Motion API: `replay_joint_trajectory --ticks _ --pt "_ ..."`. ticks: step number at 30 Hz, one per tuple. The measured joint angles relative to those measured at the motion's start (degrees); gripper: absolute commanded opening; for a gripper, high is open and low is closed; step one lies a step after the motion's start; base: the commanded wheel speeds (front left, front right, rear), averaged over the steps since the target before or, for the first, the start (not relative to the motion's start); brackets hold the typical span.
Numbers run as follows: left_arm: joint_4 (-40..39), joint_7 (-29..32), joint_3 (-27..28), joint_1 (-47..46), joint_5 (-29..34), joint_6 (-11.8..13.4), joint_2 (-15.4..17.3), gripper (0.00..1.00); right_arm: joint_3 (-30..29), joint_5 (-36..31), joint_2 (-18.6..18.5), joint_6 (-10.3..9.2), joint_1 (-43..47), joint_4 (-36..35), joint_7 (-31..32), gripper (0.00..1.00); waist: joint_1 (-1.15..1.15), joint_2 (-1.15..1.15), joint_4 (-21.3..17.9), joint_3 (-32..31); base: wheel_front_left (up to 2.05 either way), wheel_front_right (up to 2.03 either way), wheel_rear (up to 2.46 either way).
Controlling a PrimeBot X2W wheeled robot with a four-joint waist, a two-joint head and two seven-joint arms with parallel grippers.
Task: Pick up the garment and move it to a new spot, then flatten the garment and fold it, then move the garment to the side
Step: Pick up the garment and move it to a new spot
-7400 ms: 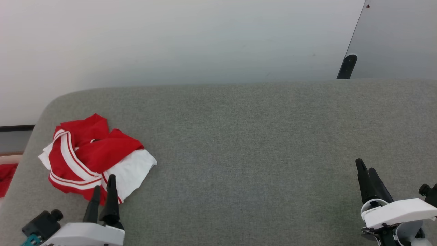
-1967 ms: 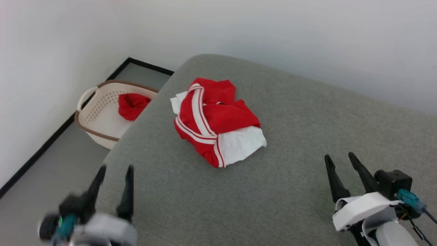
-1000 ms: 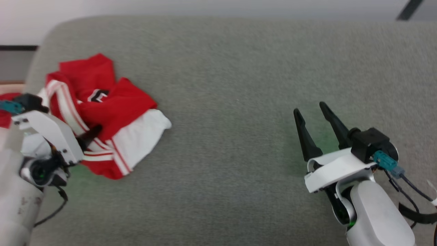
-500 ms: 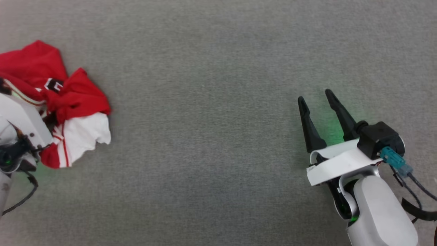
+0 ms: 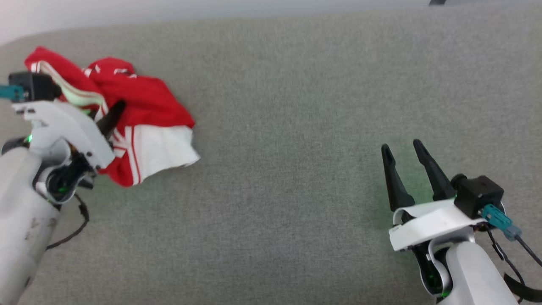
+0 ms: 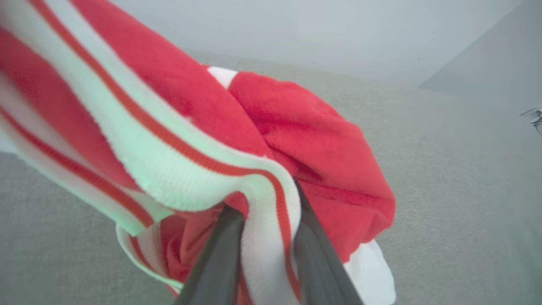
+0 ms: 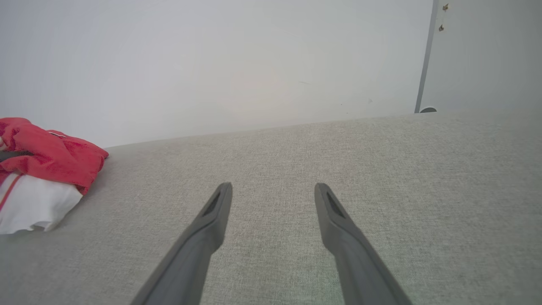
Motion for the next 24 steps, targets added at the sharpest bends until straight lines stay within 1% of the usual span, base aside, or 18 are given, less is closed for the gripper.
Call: replay_joint_trajectory --ticks 4,9,10,12,15,17,20,22,24 --pt "-4.3 -1.2 -2.9 -1.3 -0.4 0.0 -0.3 0.00 -0.9 1.3 0.0 0.00 1.6 -0.3 0.0 1.00 0.00 0.00 -0.3 -2.3 0.00 0.00 0.00" --pt "-11.2 -1.9 -8.2 -3.6 0.1 0.0 0.0 0.00 -1.4 2.8 0.1 0.00 3.1 -1.0 0.0 1.00 0.00 0.00 -2.5 -3.7 0.00 0.00 0.00" --pt "-12.4 -2.0 -9.6 -4.4 0.7 0.0 0.2 0.00 -1.6 3.2 0.0 0.00 3.2 -1.2 0.0 1.00 0.00 0.00 -3.1 -3.9 0.00 0.00 0.00" --pt "-14.0 -2.3 -14.1 -6.9 5.2 0.0 1.1 0.00 -2.4 3.9 0.0 0.00 3.6 -1.8 0.0 1.00 0.00 0.00 -4.4 -4.0 0.00 0.00 0.00" --pt "-14.9 -2.3 -19.1 -9.6 6.2 0.0 -0.7 0.00 -3.1 5.0 0.0 0.00 5.0 -2.1 -0.1 1.00 0.00 0.00 -6.4 -3.9 0.00 0.00 0.00" --pt "-16.7 -2.3 -23.7 -12.6 8.3 0.0 -2.0 0.00 -2.7 5.7 0.0 0.00 5.1 -2.4 -0.1 1.00 0.00 0.00 -7.8 -3.6 0.00 0.00 0.00" --pt "-18.7 -3.2 -29.2 -16.6 9.7 -0.1 -2.8 0.00 -2.1 7.0 0.0 0.00 4.9 -3.1 -0.1 1.00 0.00 0.00 -10.1 -3.1 0.00 0.00 0.00" --pt "-18.9 -3.5 -30.7 -18.9 12.0 -0.1 -2.6 0.00 -1.6 8.1 0.0 0.00 4.9 -3.5 -0.1 1.00 0.00 0.00 -11.6 -2.6 0.00 0.00 0.00" --pt "-19.3 -3.4 -31.2 -20.3 13.3 -0.1 -3.0 0.00 -1.2 9.2 0.0 0.00 4.7 -3.8 -0.1 1.00 0.00 0.00 -13.3 -2.1 0.00 0.00 0.00"
